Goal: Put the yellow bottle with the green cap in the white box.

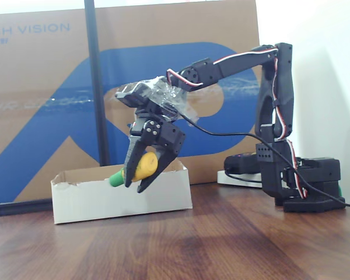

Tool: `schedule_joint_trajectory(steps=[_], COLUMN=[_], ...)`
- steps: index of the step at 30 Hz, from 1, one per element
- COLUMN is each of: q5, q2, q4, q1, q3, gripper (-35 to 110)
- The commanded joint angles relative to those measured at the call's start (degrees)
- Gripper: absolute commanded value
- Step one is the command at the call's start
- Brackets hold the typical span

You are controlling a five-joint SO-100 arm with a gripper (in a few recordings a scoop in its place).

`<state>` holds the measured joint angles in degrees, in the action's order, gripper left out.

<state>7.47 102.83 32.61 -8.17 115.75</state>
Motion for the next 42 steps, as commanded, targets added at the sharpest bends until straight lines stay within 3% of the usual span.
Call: schedule_joint_trajectory(steps=[1, 18, 42], q5=[-1.4, -8.7, -9.9], q2=[6.0, 13.1, 12.3], q4=[-0.8, -1.0, -13.2], q1=[3.2, 19.5, 42.1], q3=[0.6, 1.1, 5.9], gripper=[0, 0, 0])
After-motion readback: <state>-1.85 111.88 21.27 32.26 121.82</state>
